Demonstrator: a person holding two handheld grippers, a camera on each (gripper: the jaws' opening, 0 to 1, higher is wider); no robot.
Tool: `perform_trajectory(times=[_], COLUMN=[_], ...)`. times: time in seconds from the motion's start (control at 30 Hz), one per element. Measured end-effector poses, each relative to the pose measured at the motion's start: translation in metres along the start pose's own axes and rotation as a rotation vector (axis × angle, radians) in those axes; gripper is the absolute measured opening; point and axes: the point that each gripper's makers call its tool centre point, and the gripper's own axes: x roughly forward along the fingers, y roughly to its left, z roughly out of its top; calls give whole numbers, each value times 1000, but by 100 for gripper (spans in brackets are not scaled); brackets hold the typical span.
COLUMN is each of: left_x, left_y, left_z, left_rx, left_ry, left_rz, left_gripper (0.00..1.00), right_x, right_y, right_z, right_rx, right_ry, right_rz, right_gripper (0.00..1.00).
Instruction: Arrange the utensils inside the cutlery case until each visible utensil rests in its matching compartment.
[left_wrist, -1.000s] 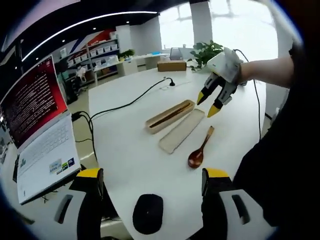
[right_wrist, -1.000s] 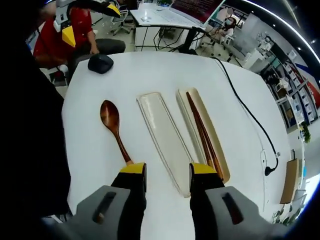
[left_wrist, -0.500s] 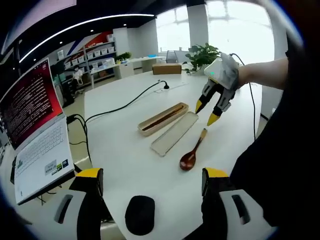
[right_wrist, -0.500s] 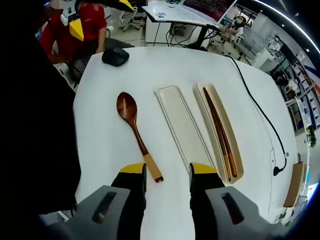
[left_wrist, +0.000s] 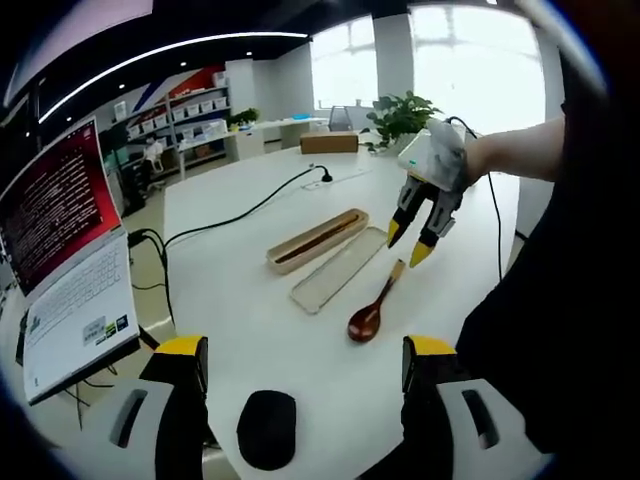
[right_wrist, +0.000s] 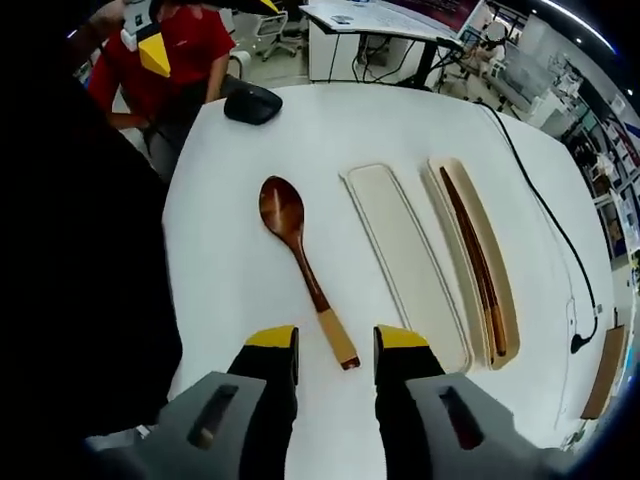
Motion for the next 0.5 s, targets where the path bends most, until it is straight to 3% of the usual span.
perform_trajectory(times=[0.1, 0.23, 0.5], left_x=[0, 1, 0], left_y=[-3, -3, -1], left_z=[3, 0, -5], left_rx=[10, 14, 19], left_ry=[-12, -6, 1], left_rz=[-8, -13, -18], left_gripper=[81, 81, 81], right_x=[1, 4, 9], right_y=[0, 2, 6], right_z=[-4, -5, -8], right_rx=[-29, 28, -3], right_ry=[19, 20, 45], right_rz=[-6, 9, 18], right_gripper=[24, 33, 33])
